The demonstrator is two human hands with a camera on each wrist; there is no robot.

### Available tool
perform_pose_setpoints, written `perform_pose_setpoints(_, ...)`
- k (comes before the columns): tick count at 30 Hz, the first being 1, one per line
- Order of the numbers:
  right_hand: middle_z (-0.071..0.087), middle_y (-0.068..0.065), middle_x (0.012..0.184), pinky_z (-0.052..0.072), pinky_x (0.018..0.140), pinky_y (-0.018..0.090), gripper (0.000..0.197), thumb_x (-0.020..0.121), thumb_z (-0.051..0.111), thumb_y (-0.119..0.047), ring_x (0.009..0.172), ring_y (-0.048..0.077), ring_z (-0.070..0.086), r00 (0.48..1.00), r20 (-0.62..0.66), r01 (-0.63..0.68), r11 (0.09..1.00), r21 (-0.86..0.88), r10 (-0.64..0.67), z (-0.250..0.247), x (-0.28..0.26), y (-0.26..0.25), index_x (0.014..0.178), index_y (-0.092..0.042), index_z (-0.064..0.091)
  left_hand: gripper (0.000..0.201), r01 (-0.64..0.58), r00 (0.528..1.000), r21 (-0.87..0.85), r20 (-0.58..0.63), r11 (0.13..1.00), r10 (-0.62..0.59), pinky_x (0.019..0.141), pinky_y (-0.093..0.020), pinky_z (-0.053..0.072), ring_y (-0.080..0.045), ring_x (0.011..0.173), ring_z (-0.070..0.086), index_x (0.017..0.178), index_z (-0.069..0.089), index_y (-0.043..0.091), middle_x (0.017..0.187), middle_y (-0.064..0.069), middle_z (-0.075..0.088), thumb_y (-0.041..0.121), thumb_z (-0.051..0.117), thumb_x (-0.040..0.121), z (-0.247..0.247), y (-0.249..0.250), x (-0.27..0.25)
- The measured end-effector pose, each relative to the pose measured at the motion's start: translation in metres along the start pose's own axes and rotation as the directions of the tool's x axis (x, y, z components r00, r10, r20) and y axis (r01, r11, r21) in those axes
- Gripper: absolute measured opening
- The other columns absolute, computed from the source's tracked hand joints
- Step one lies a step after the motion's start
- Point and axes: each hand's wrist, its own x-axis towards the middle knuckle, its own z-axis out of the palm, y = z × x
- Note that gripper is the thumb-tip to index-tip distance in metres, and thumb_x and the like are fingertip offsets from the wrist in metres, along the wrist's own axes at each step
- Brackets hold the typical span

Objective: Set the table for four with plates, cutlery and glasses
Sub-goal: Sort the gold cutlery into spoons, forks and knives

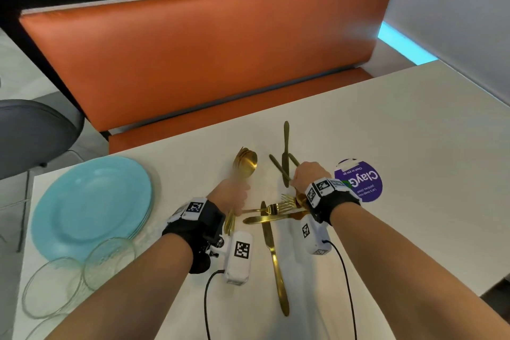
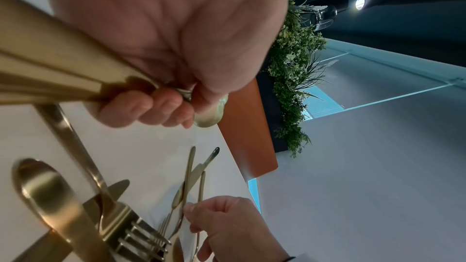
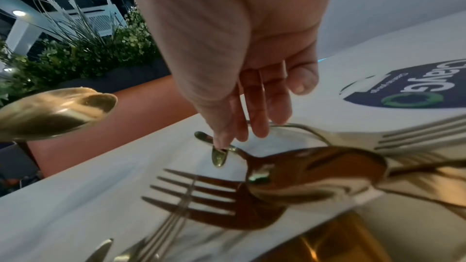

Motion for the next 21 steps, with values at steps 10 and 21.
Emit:
perform_pose_setpoints(10, 0.065, 0.011, 0.108, 0.047, 0.073, 0.028, 0.022, 0.093, 0.051, -0.016, 0.094, 0.026, 0.065, 0.997, 0.045, -0.064, 0.997, 0.033, 0.062, 0.002, 0.001, 0.002, 0.108, -0.003, 0.061, 0.014, -0.025, 0.999, 0.014, -0.031, 1.000, 0.026, 0.050, -0.023, 0.032, -0.012, 0.056, 0.036, 0.101, 0.050, 0.005, 0.070, -0.004, 0.044, 0.012, 0.038, 0.099, -0.003, 0.002, 0.009)
perform_pose_setpoints(21, 0.065, 0.006, 0.105, 0.044, 0.071, 0.027, 0.023, 0.092, 0.050, -0.014, 0.092, 0.022, 0.063, 0.988, -0.021, 0.146, 0.957, -0.249, -0.156, -0.042, -0.028, 0.012, 0.108, -0.011, 0.066, 0.028, -0.201, 0.971, 0.217, -0.086, 0.955, 0.223, 0.058, -0.020, 0.042, -0.012, 0.064, 0.048, 0.118, 0.052, 0.003, 0.077, -0.002, 0.054, 0.017, 0.036, 0.100, 0.001, 0.016, 0.012)
